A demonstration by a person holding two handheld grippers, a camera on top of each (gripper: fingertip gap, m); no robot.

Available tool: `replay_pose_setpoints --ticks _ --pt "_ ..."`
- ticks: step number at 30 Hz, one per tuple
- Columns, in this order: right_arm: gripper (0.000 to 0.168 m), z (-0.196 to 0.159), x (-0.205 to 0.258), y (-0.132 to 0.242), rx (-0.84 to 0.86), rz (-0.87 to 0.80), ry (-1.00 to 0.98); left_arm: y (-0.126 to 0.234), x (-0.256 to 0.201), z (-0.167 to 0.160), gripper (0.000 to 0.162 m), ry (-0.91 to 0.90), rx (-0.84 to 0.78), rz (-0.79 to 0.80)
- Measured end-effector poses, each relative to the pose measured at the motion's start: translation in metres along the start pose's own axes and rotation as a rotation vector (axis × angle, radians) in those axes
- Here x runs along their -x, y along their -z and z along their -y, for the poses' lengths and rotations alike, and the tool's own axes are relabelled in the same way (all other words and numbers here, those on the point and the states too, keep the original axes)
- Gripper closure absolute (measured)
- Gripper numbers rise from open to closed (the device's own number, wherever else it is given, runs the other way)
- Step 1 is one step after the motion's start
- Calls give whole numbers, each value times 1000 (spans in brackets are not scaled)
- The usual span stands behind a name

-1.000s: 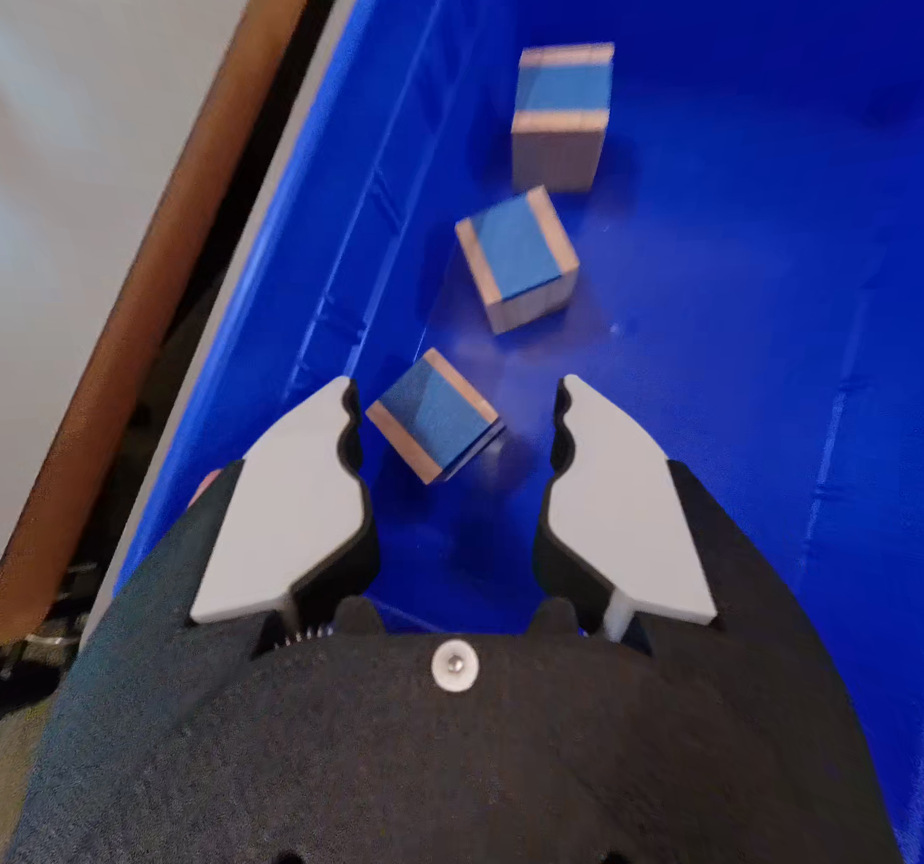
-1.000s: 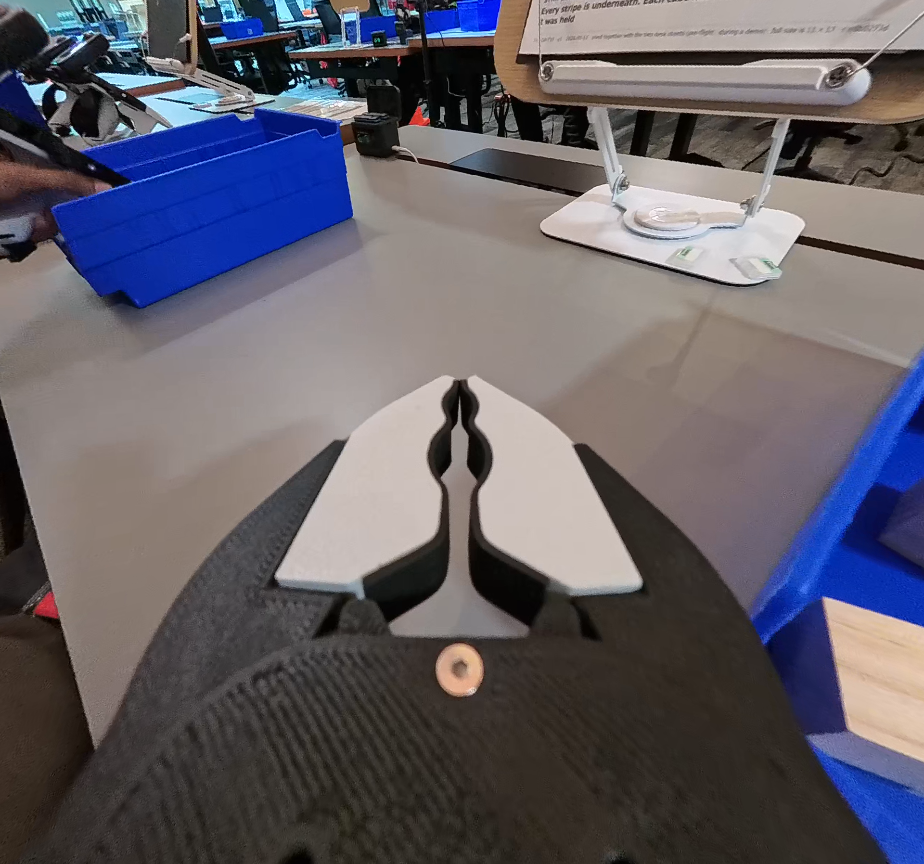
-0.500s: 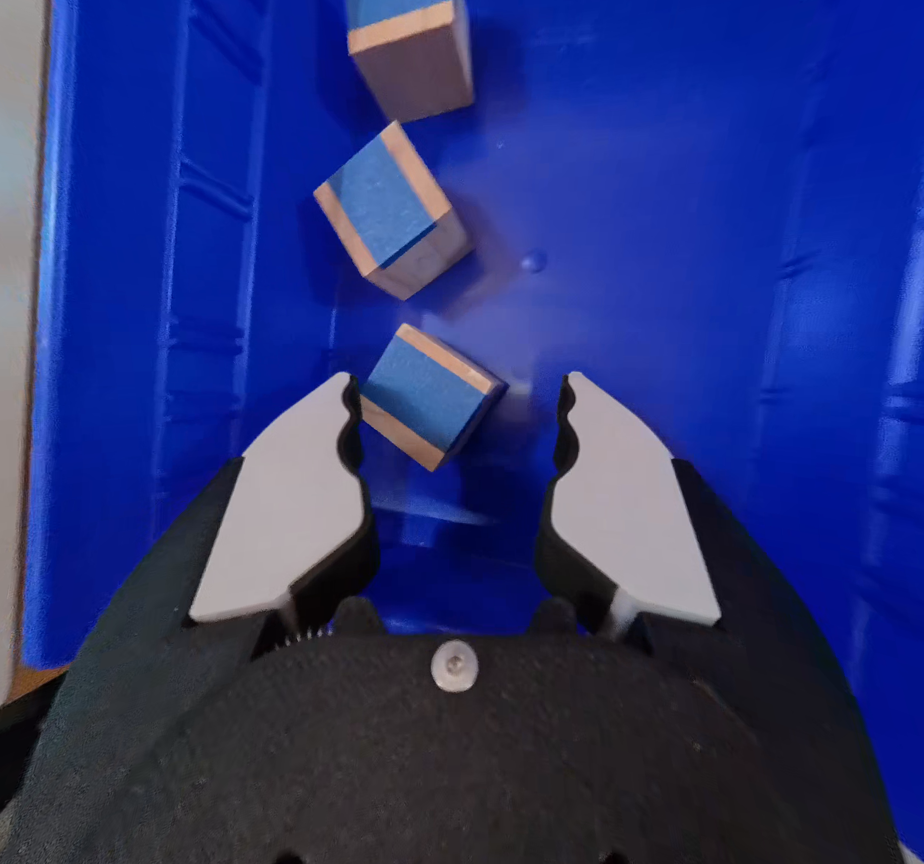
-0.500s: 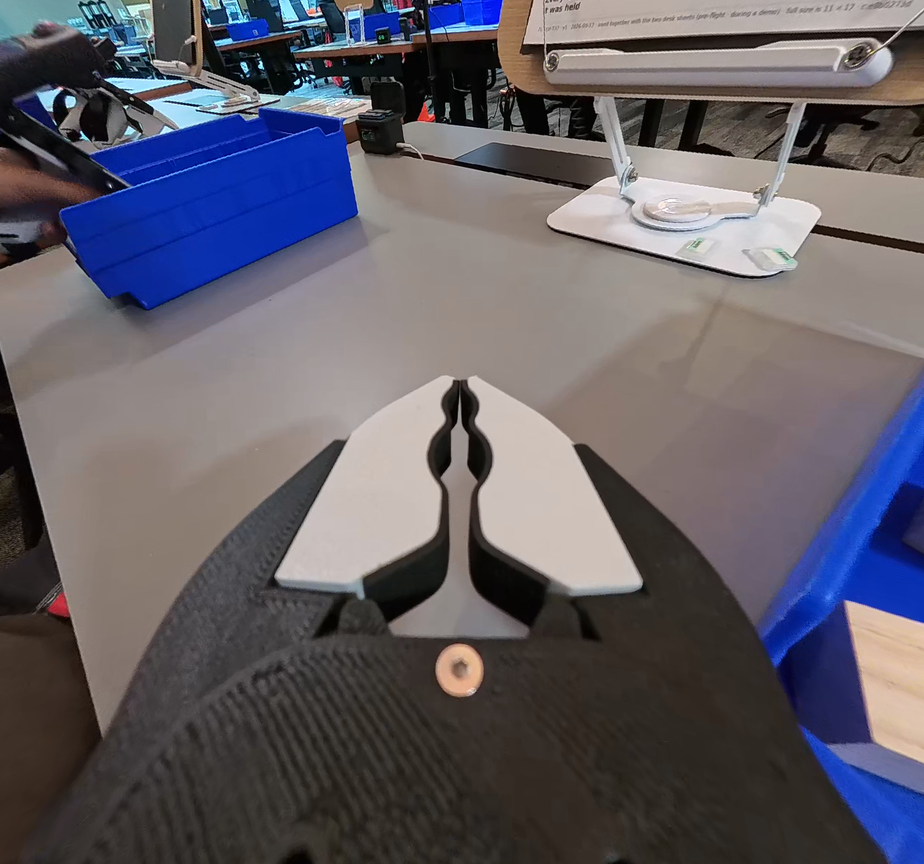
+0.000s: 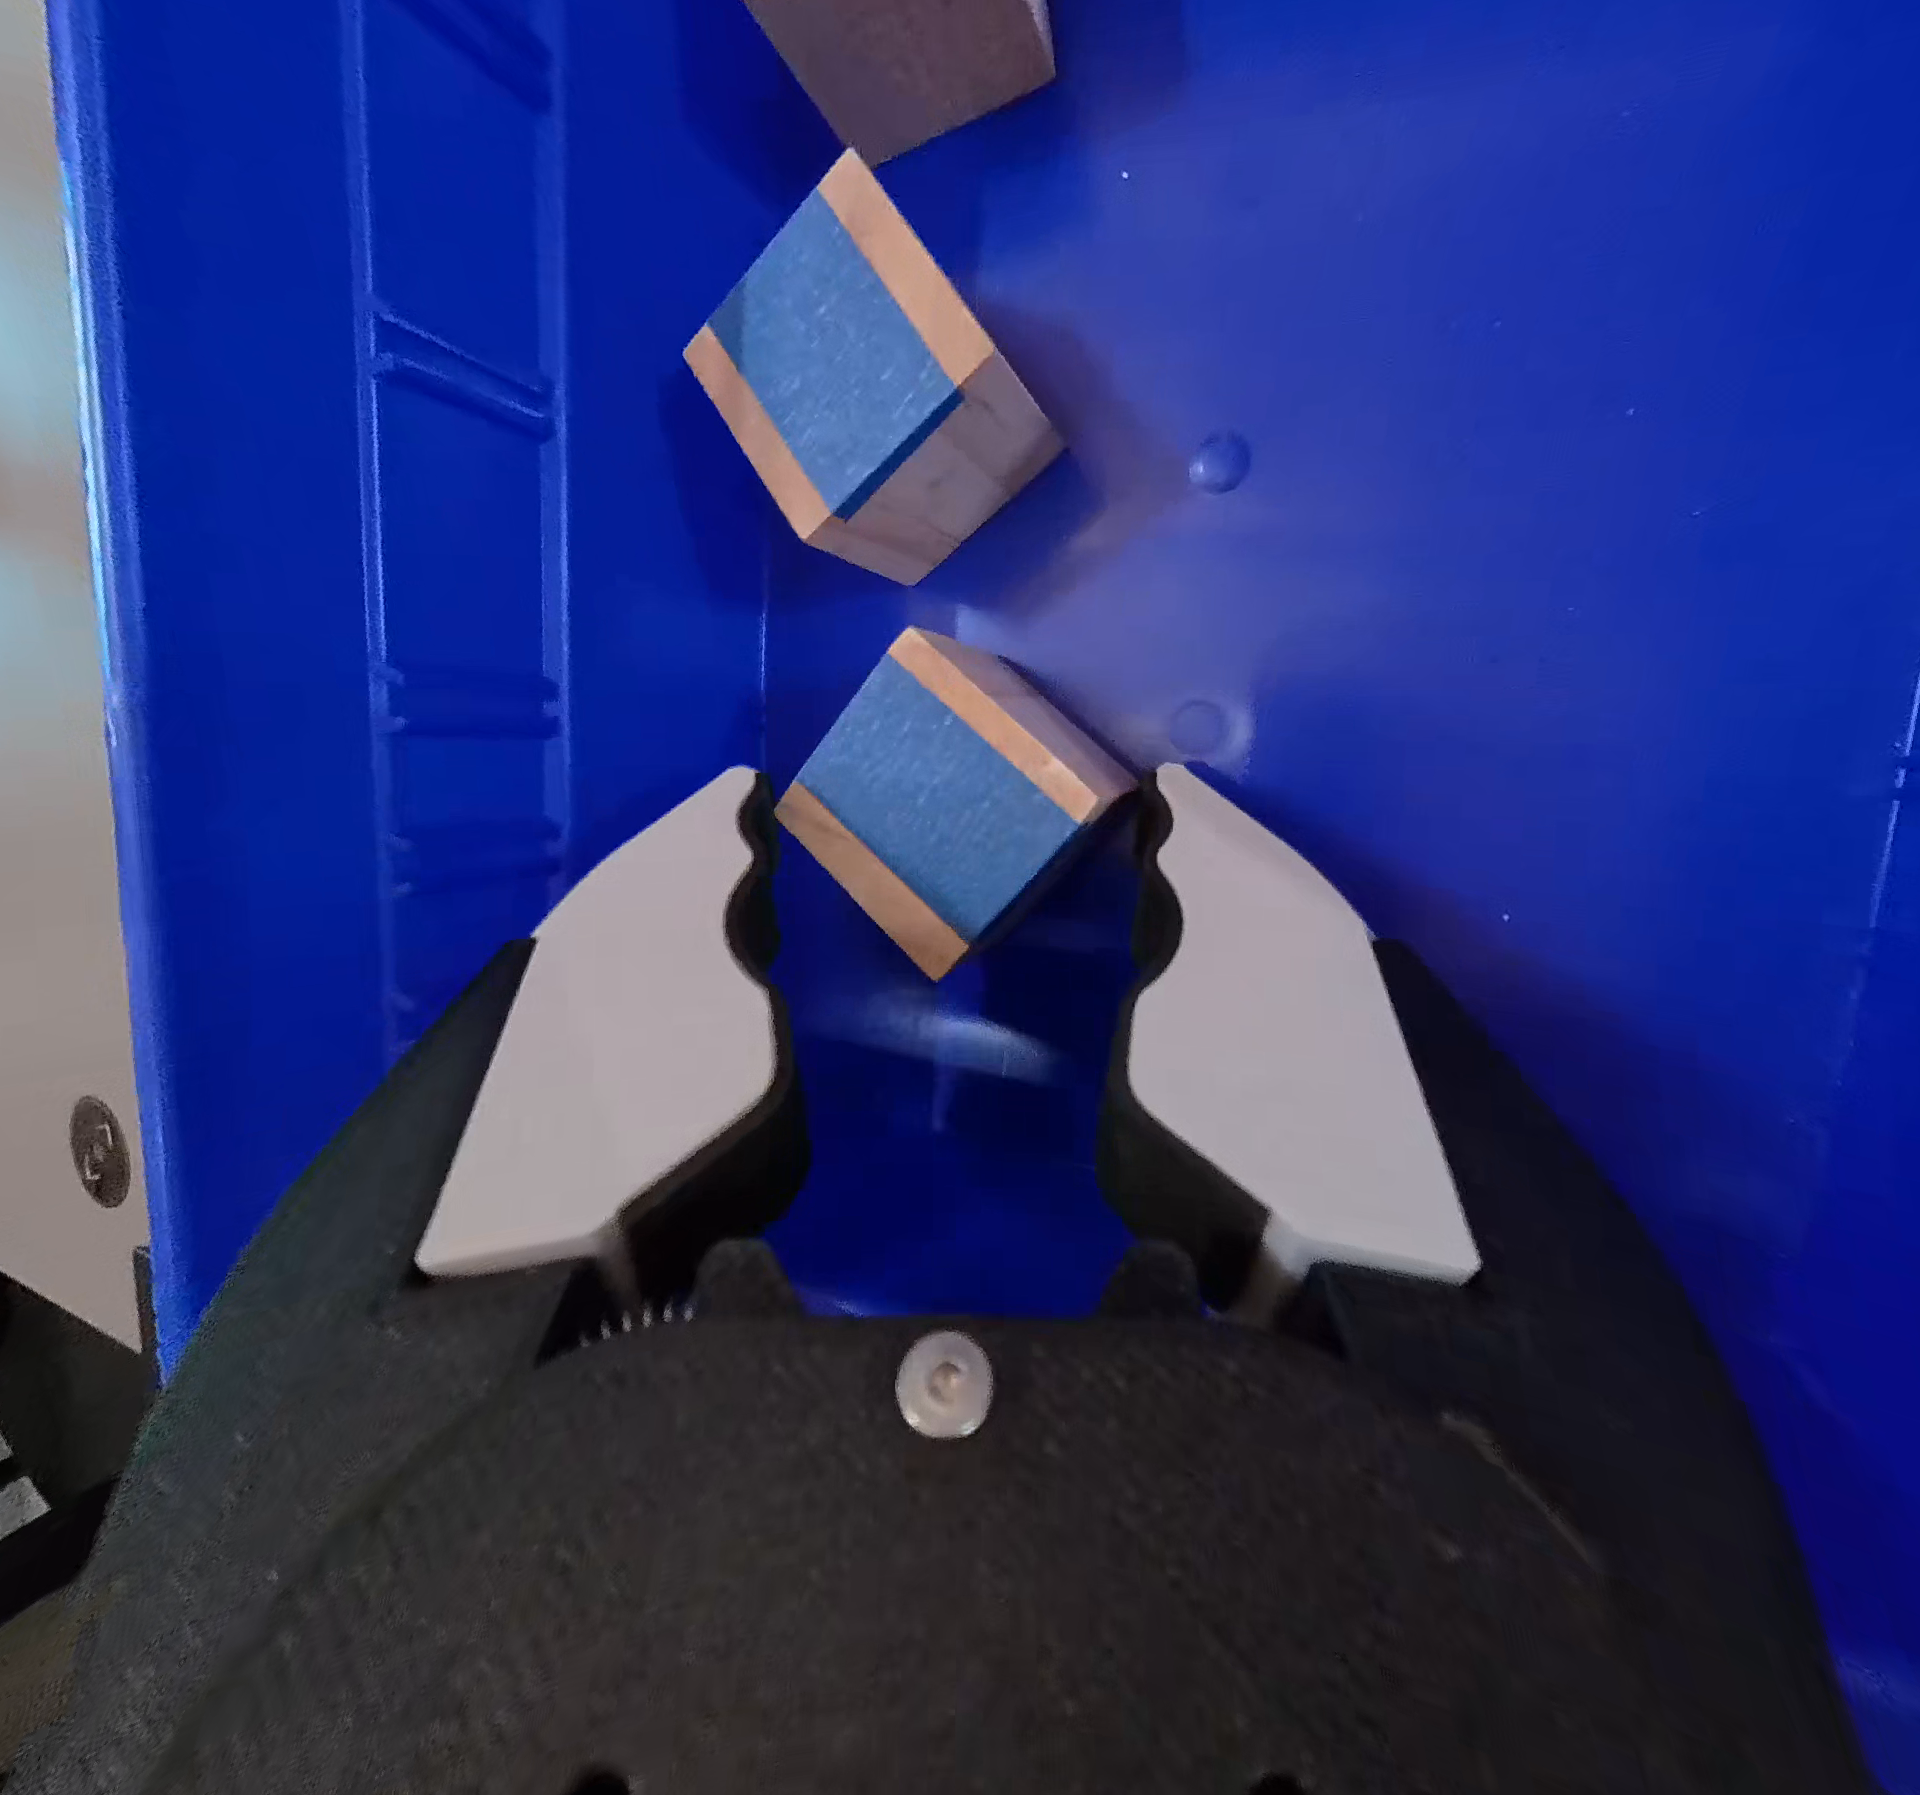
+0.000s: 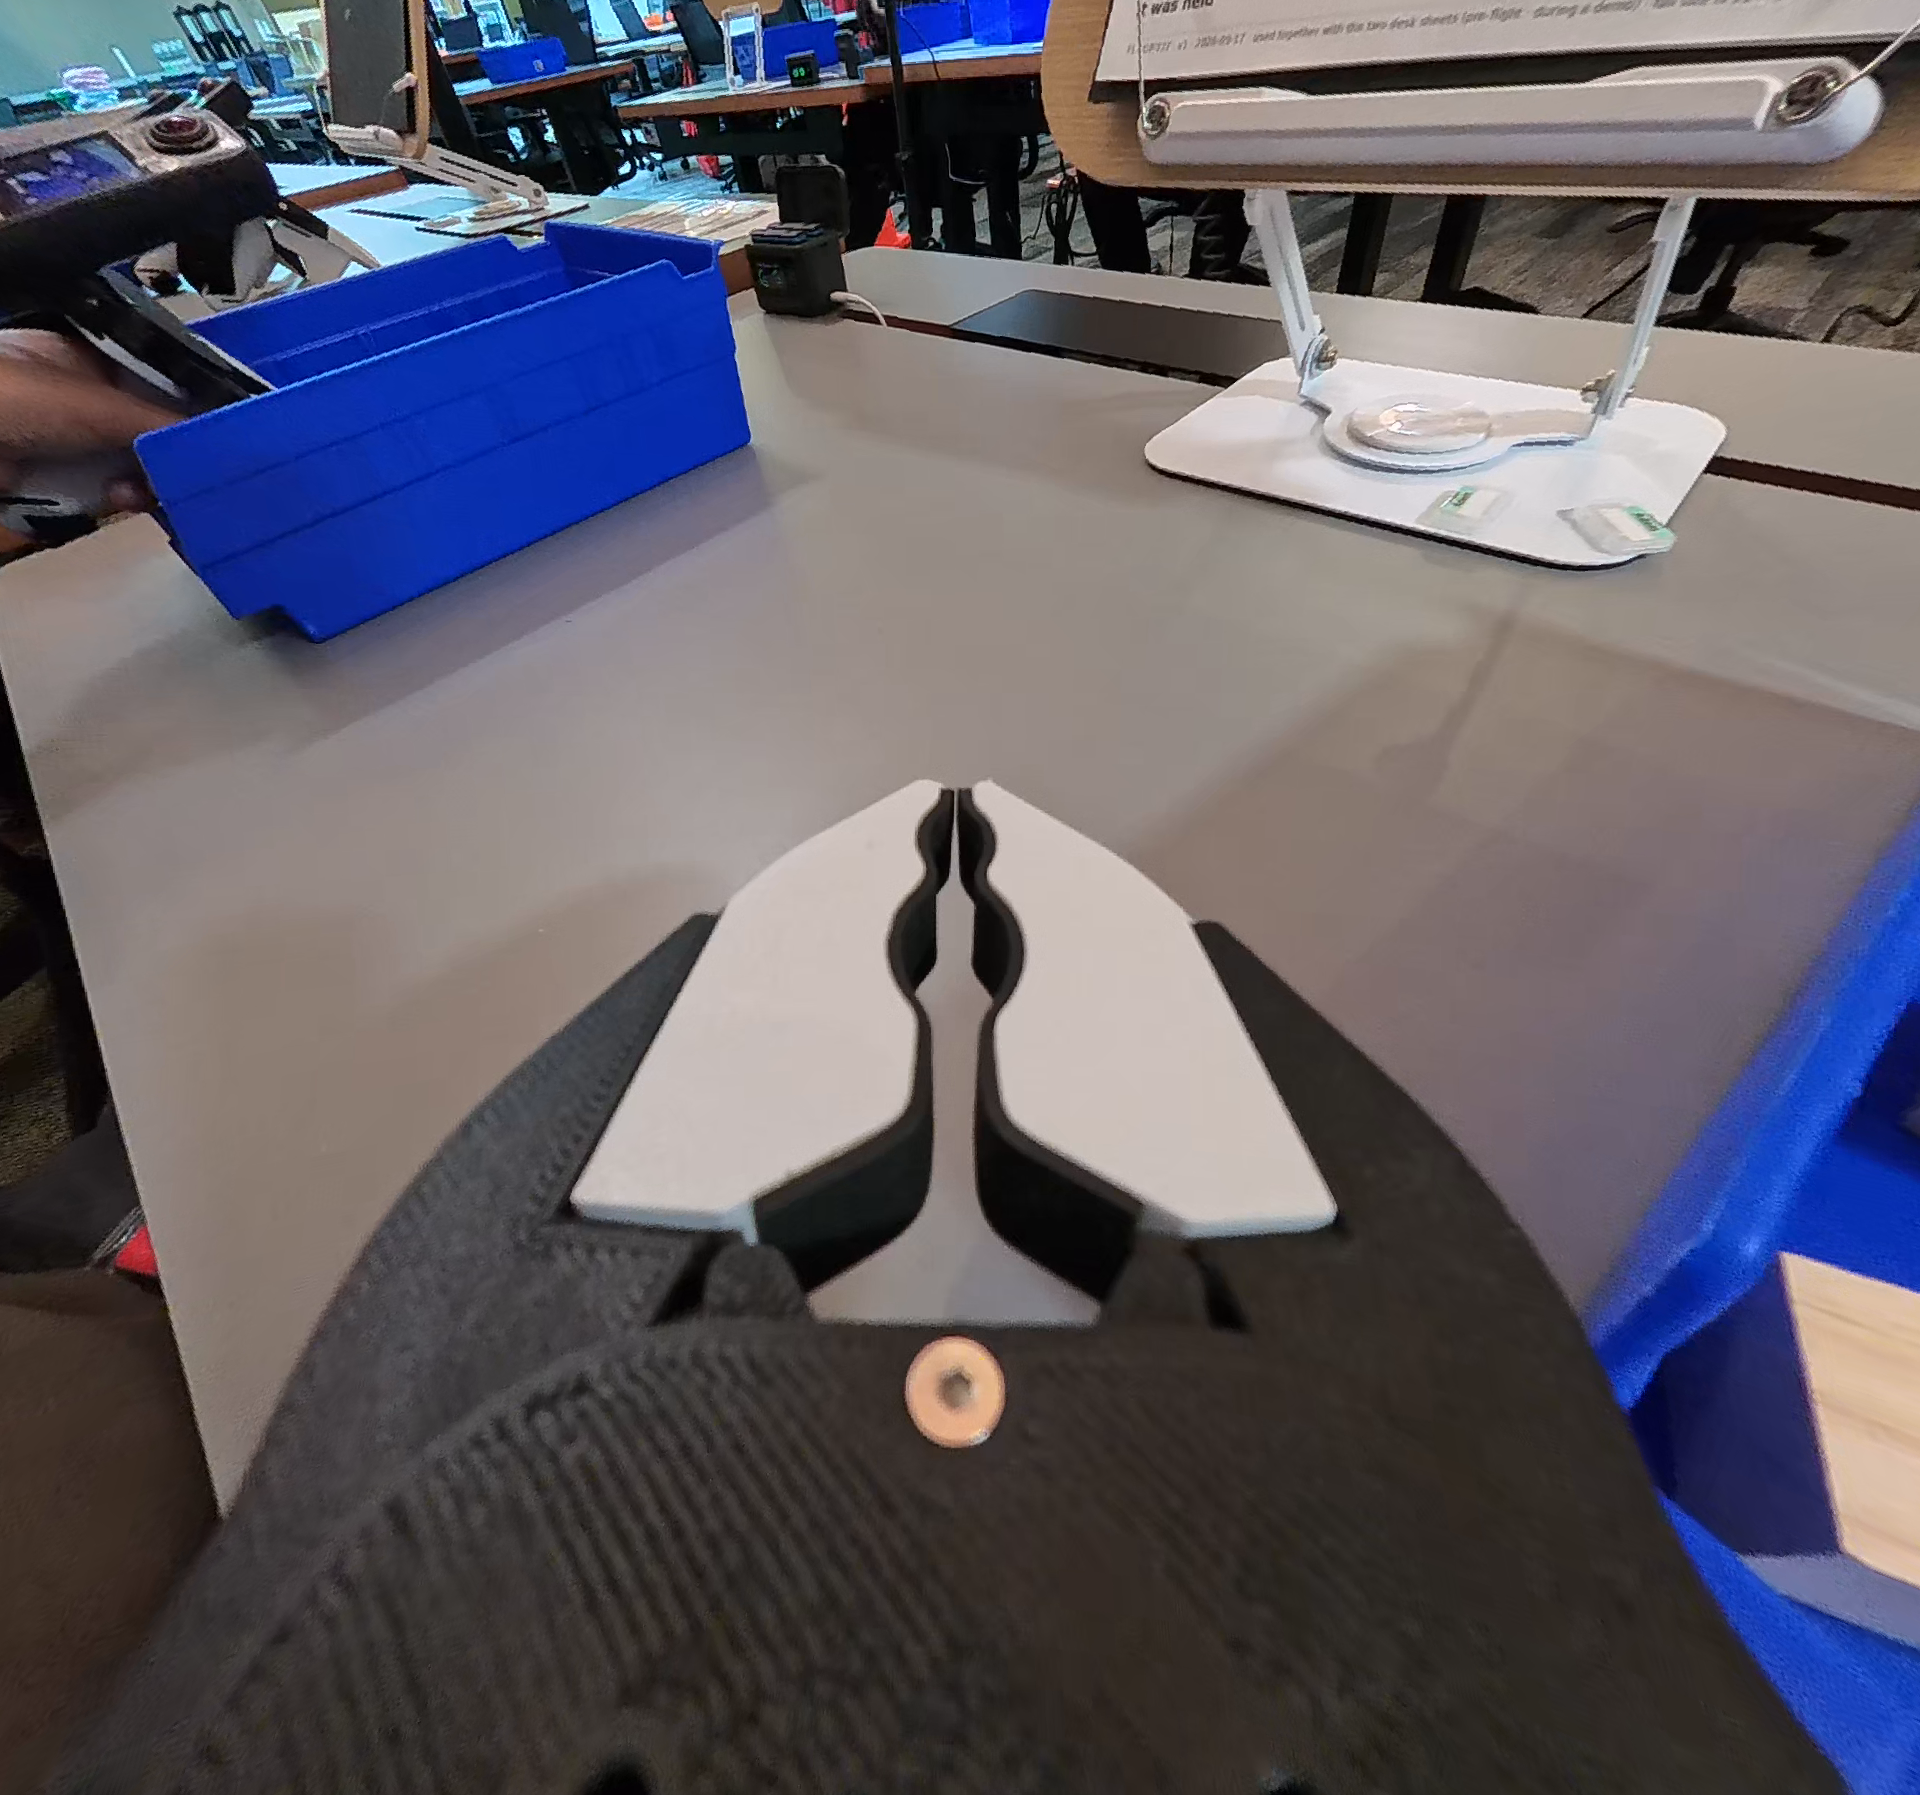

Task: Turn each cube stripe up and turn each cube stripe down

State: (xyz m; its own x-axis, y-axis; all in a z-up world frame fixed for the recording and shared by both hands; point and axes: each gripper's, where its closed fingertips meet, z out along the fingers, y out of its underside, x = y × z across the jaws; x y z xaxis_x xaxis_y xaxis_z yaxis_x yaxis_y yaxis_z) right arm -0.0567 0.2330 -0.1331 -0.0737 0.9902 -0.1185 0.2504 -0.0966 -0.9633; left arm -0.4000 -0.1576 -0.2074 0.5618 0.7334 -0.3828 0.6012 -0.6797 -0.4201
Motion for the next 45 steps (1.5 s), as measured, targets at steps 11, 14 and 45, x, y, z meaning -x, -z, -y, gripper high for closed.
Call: replay_pose_setpoints --ticks 11,14,45 --pt "167 0 -1 0 -1 4 -23 47 17 44 95 57 -227 86" --pt "167 -1 -1 -1 -1 6 -25 89 13 78 96 98 -435 57" --pt "116 14 31 7 -75 201 -86 262 -333 81 96 270 -544 -1655"
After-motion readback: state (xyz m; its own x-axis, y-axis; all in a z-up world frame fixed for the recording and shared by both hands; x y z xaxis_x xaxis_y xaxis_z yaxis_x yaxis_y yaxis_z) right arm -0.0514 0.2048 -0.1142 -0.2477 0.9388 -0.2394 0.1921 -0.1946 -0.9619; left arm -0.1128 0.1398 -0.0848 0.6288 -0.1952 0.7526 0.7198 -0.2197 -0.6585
